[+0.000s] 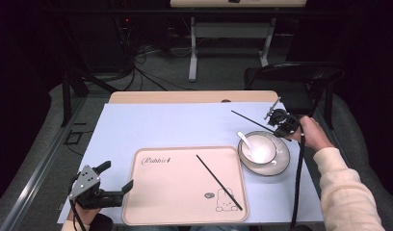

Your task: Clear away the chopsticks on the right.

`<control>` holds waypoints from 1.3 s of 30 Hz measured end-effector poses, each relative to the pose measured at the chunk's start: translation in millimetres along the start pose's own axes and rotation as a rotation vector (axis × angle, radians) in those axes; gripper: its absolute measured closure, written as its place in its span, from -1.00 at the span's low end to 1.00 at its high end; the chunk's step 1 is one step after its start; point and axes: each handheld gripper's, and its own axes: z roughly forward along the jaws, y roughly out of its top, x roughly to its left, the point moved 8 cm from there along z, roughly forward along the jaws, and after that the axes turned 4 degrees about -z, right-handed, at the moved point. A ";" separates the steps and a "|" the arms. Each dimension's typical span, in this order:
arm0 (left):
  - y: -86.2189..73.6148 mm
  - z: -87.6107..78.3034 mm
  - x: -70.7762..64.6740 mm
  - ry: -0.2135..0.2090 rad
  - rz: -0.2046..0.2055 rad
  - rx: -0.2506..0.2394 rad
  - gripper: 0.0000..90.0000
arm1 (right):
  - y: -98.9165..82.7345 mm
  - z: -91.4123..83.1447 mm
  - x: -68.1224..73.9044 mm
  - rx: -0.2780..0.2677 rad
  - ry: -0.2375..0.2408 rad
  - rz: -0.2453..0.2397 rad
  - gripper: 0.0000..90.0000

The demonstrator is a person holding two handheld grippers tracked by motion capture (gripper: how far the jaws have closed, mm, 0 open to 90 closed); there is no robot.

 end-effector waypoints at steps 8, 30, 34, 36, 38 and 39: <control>0.0 -0.3 0.2 0.002 0.000 0.000 -1.00 | 4.0 -40.8 3.8 -0.037 0.001 0.087 0.90; 0.0 -0.3 0.1 0.001 0.001 0.000 -1.00 | 32.3 -101.3 66.1 -0.071 0.000 0.195 0.90; 0.0 -0.4 0.1 0.003 -0.001 -0.001 -1.00 | 35.7 -102.2 79.0 -0.062 0.009 0.192 0.90; 0.0 -0.5 0.1 0.003 -0.001 -0.001 -1.00 | 36.7 -102.2 84.6 -0.062 0.017 0.191 0.90; 0.0 -0.4 0.2 0.003 0.000 0.000 -1.00 | 37.5 -102.2 91.1 -0.059 0.017 0.178 0.90; 0.0 -0.4 0.1 0.003 0.000 -0.001 -1.00 | 38.0 -102.0 95.0 -0.057 0.021 0.173 0.90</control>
